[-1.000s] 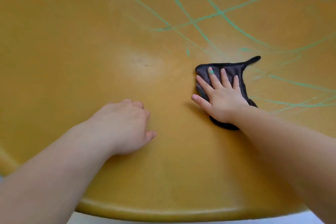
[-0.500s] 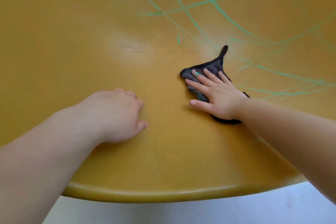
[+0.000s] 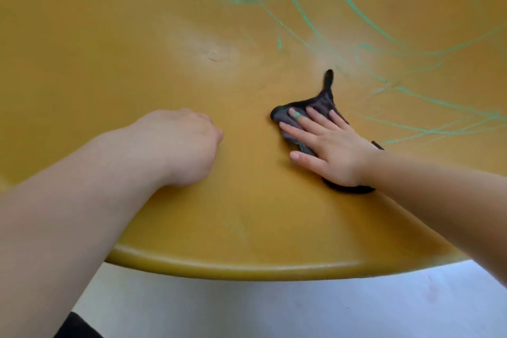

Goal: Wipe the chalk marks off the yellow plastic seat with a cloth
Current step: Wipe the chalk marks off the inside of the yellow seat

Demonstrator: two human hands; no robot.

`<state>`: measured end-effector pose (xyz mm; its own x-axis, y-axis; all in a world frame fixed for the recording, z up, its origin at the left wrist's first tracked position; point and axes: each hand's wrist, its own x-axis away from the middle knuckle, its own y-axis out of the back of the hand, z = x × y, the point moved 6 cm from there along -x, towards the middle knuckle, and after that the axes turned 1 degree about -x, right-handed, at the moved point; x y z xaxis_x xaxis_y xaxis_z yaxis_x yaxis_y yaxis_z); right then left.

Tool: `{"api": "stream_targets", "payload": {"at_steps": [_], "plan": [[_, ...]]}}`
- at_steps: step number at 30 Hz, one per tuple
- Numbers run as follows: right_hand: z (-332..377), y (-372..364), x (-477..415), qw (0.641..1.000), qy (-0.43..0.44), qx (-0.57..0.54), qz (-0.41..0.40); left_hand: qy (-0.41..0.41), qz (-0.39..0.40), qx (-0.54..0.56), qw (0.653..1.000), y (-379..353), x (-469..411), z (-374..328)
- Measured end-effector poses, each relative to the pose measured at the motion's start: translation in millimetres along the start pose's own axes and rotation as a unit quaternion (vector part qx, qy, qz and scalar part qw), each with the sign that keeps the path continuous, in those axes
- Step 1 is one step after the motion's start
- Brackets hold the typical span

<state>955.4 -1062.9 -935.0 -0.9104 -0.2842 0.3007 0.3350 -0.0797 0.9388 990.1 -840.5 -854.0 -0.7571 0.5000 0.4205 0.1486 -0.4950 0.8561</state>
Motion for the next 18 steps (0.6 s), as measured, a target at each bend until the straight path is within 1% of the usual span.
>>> {"api": "stream_targets", "payload": {"at_steps": [1,2,3,5,7,8,9,10,11,13,15,16,17,18], "plan": [[0.9,-1.4,-11.3,1.0,-0.027,-0.01,-0.004,0.01,-0.003,-0.006,1.0,1.0,0.9,2.5],[14.4,-4.3,-16.2,0.999,-0.03,-0.023,0.0,0.019,-0.007,-0.01,1.0,2.3,1.7,5.2],[38.5,-8.0,-12.6,0.999,-0.009,-0.032,0.014,0.029,-0.011,-0.015,0.999,3.5,2.1,8.3],[104.3,-14.4,15.3,0.993,0.096,-0.058,0.045,0.052,-0.02,-0.027,0.998,6.4,5.2,17.5],[155.0,-13.6,56.3,0.969,0.2,-0.117,0.082,0.071,-0.028,-0.029,0.997,11.1,7.9,26.6],[162.1,-14.2,69.7,0.958,0.233,-0.129,0.102,0.081,-0.026,-0.027,0.996,11.9,10.7,30.9],[154.8,-13.2,74.2,0.954,0.248,-0.128,0.11,0.089,-0.024,-0.025,0.995,12.3,13.5,34.2],[136.5,-12.7,69.8,0.96,0.24,-0.109,0.1,0.092,-0.021,-0.025,0.995,12.0,16.6,37.0],[111.2,-12.2,59.7,0.972,0.207,-0.081,0.081,0.094,-0.019,-0.025,0.995,10.9,20.6,39.9],[52.0,-6.5,33.6,0.995,0.074,-0.043,0.041,0.094,-0.017,-0.029,0.995,6.5,29.8,46.2],[17.1,-0.5,14.8,0.997,-0.049,-0.05,0.017,0.09,-0.021,-0.044,0.995,2.9,38.4,52.4],[19.3,-2.6,8.8,0.995,-0.079,-0.059,0.017,0.089,-0.025,-0.049,0.995,1.6,41.8,54.8],[35.6,-6.0,4.3,0.993,-0.084,-0.078,0.022,0.088,-0.029,-0.049,0.994,0.9,44.0,56.3],[63.3,-8.3,3.5,0.993,-0.066,-0.095,0.031,0.085,-0.035,-0.044,0.995,0.8,44.8,56.2]]}}
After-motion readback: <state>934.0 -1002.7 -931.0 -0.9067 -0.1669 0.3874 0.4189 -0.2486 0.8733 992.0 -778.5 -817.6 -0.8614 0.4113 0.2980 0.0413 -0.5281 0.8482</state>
